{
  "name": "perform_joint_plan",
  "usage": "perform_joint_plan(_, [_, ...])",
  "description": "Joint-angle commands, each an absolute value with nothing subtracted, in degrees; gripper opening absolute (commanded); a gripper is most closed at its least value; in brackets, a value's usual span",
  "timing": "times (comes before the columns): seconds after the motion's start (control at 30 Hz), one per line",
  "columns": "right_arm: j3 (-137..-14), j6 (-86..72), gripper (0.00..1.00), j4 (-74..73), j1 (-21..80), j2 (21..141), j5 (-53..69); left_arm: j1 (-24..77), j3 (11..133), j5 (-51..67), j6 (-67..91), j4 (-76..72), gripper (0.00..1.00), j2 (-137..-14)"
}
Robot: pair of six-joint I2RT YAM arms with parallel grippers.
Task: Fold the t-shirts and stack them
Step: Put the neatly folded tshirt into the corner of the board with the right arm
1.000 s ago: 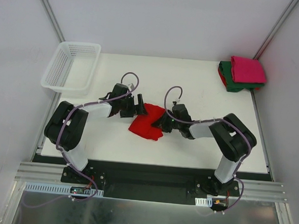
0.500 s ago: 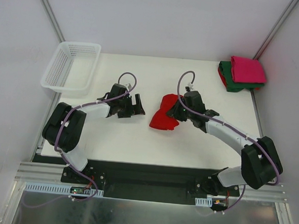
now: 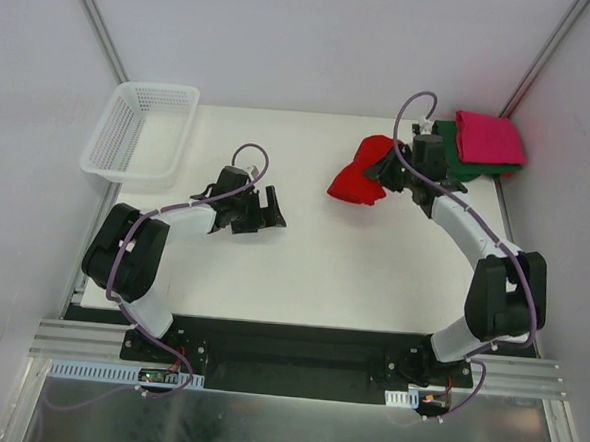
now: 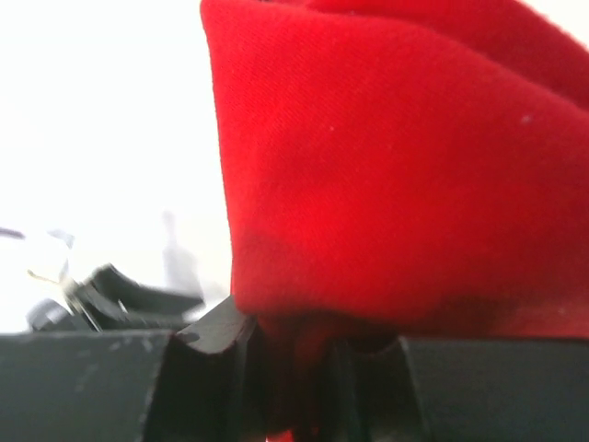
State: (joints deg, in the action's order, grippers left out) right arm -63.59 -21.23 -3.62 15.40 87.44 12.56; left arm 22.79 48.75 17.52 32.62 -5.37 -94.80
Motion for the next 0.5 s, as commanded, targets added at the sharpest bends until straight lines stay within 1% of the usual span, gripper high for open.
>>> perform_joint_plan(0.0, [-74.16, -20.21, 0.01, 4.65, 9.16, 92.87, 20.37, 22.41, 47.2, 17.05, 33.4, -3.51, 0.99, -94.22])
perform_joint_plan(0.13, [-83.81, -26.7, 0.01, 11.94, 2.56, 100.97, 26.0, 22.41, 47.55, 18.19, 33.93, -3.87, 0.99, -95.27])
perform_joint_plan(0.2, [-87.0, -31.69, 0.01, 17.91, 0.1, 104.66, 28.81, 22.41, 47.46, 18.63, 34.19, -3.87, 0.99, -95.54])
perform_joint_plan(0.23, [-91.19, -33.03, 0.01, 20.28, -1.48, 108.16, 29.35, 22.41, 47.37, 18.63, 34.36, -3.87, 0.99, -95.54])
perform_joint_plan(0.3, [-94.99, -37.41, 0.01, 23.28, -3.86, 111.78, 30.75, 22.33, 47.28, 19.07, 34.63, -3.87, 0.99, -95.54])
perform_joint_plan(0.33, [-98.05, -39.01, 0.01, 25.99, -4.65, 114.84, 30.76, 22.41, 47.2, 19.16, 34.8, -3.87, 0.99, -95.54])
perform_joint_plan(0.47, [-105.0, -44.03, 0.01, 30.67, -8.16, 120.66, 27.26, 22.41, 48.07, 20.48, 35.16, -3.87, 0.99, -96.68])
